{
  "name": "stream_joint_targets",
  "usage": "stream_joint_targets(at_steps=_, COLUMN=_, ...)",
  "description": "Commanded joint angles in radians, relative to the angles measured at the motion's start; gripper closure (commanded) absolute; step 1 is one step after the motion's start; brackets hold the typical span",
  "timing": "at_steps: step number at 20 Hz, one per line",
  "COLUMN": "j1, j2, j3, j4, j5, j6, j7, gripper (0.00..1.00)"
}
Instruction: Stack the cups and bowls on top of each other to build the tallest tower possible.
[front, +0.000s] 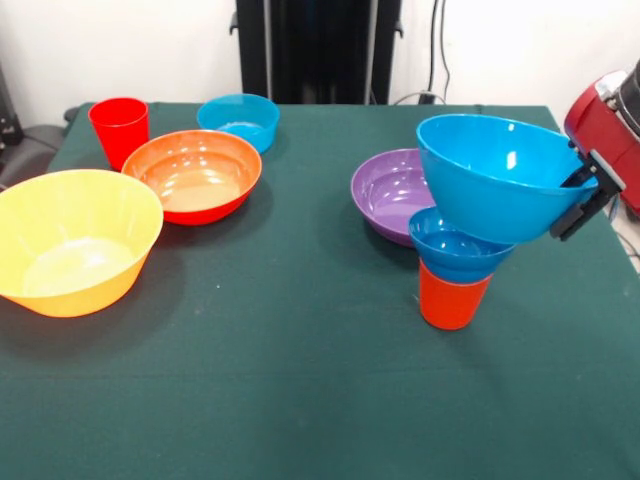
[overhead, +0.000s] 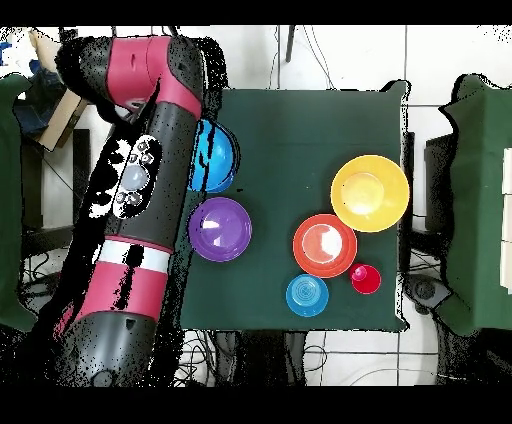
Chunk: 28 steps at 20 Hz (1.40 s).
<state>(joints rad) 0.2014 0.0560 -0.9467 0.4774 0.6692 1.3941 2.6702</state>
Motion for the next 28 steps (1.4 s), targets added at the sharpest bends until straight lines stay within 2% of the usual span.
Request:
stream_joint_targets(at_steps=1, j1=0.035, j2=-0.040, j3=0.157, j4=0.176, j5=-0.108, j6=-0.097, j7=-0.101, gripper=1.00)
stream_joint_targets(at_steps=10, j1=0.058, j2=-0.056, j3=0.191, j4=0.238, j5=-0.142, j6=-0.166, j7=-0.088, gripper=1.00)
stream_joint_targets(at_steps=18, j1=0.059, j2=-0.059, j3=0.207, j4=0.237, j5=-0.170, j6=-0.169, j7=-0.087, gripper=1.00)
stream_joint_targets(at_steps=28, j1=0.031, j2=-0.079, j3=0.320, j4=0.247, j5=-0.143, j6=-0.190, j7=-0.111, gripper=1.00)
